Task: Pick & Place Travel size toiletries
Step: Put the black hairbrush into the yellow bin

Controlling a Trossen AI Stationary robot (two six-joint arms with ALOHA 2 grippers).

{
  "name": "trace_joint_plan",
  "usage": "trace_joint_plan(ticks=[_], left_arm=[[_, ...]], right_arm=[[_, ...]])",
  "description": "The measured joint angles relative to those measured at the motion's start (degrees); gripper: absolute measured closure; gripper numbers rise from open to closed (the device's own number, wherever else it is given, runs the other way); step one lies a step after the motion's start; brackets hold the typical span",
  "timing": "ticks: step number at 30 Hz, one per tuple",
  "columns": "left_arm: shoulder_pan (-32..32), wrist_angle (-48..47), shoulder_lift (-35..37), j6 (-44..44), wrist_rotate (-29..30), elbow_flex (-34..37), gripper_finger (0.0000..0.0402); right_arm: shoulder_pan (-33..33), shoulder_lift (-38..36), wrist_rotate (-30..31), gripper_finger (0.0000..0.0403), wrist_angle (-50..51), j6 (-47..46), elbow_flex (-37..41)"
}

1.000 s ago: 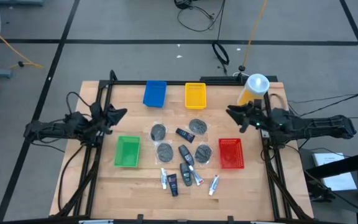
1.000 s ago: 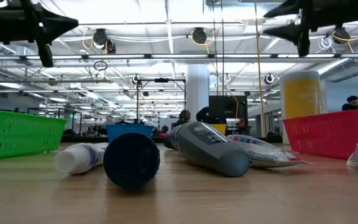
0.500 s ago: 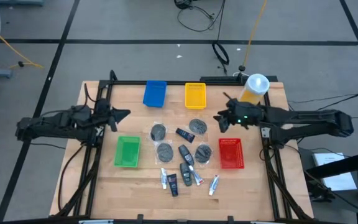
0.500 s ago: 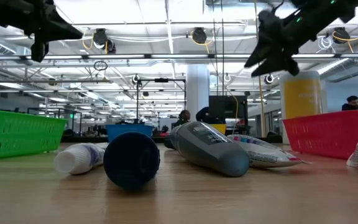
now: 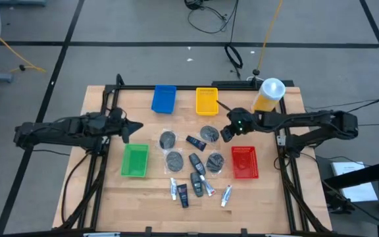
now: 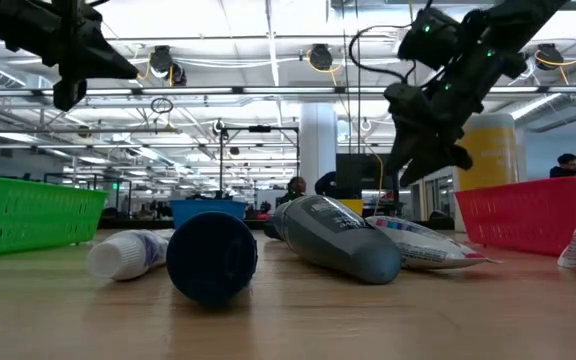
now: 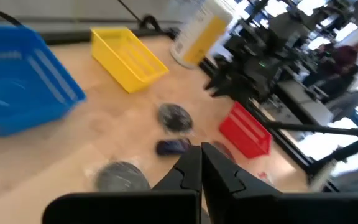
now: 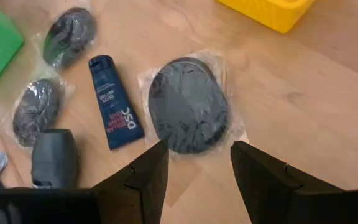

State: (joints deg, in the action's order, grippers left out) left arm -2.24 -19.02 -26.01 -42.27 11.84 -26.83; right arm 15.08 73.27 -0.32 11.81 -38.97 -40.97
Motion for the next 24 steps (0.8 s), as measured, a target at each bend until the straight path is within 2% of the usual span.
trace_joint_plan(ticks=[5, 10, 15, 24], left_arm=[[0.0, 5.42, -4.89, -1.34, -3.5, 0.02, 0.0401], [-0.14, 9.6, -8.74, 0.34, -4.02, 0.02, 0.0401], [-0.15, 10.28, -10.77, -0.25, -4.11, 0.04, 0.0401], [-0.15, 10.33, -11.13, -0.53, -4.38, 0.04, 0.0401]], right_arm=[[3.5, 4.51, -1.76, 0.0233, -3.62, 2.02, -0.04], [6.01, 8.37, -7.36, 0.0233, -7.38, 4.76, -0.04], [6.67, 11.77, -7.33, 0.023, -11.5, 10.04, -0.04], [6.61, 17.8, -5.58, 0.0191, -14.36, 14.81, -0.01]])
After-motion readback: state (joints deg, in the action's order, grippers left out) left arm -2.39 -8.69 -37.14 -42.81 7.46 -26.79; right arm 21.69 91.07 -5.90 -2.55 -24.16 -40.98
